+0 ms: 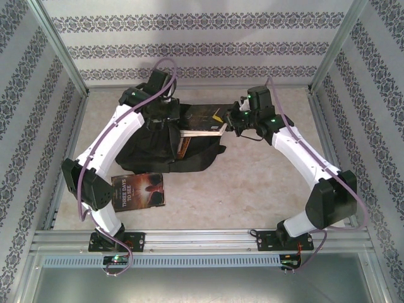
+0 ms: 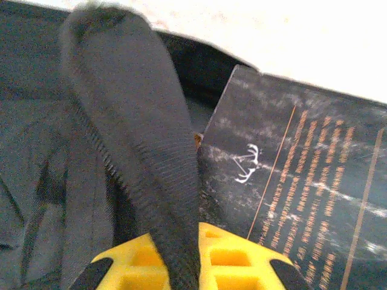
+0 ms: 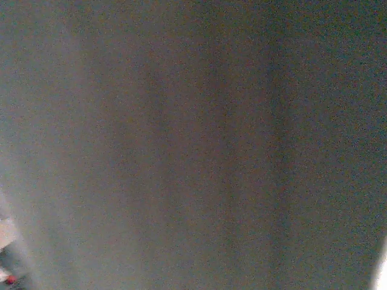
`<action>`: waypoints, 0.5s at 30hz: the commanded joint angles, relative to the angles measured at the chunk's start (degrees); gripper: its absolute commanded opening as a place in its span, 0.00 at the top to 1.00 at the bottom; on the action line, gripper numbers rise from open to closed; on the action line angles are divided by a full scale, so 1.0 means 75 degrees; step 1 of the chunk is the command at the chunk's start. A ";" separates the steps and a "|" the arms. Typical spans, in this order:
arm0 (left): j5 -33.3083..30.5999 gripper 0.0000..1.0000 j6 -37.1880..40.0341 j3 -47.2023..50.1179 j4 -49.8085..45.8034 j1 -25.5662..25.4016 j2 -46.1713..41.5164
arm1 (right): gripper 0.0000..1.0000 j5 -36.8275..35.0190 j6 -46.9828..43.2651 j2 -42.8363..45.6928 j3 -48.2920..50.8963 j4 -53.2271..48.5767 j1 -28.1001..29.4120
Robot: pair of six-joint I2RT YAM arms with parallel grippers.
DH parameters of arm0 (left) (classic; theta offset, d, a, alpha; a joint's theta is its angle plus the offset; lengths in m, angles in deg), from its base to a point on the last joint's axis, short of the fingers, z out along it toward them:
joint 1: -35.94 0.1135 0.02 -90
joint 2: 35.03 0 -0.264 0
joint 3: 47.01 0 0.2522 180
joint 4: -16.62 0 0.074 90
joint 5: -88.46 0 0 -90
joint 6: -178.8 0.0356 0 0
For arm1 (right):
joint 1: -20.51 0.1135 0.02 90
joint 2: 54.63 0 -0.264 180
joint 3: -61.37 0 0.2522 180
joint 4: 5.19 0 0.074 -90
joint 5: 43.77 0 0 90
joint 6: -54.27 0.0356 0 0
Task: Pack the student bag
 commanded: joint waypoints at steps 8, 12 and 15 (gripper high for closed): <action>-0.0311 1.00 0.0812 -0.1034 -0.0420 0.0130 -0.0645 | 1.00 0.0669 -0.0498 -0.0145 0.0377 0.1364 0.0046; -0.0231 1.00 0.0908 -0.1139 -0.0456 0.0160 -0.0605 | 1.00 0.0775 -0.0660 -0.0699 -0.0143 0.1648 0.0444; -0.0144 1.00 0.0900 -0.1237 -0.0396 0.0198 -0.0605 | 1.00 0.0819 -0.0879 -0.1287 -0.0615 0.1657 0.0811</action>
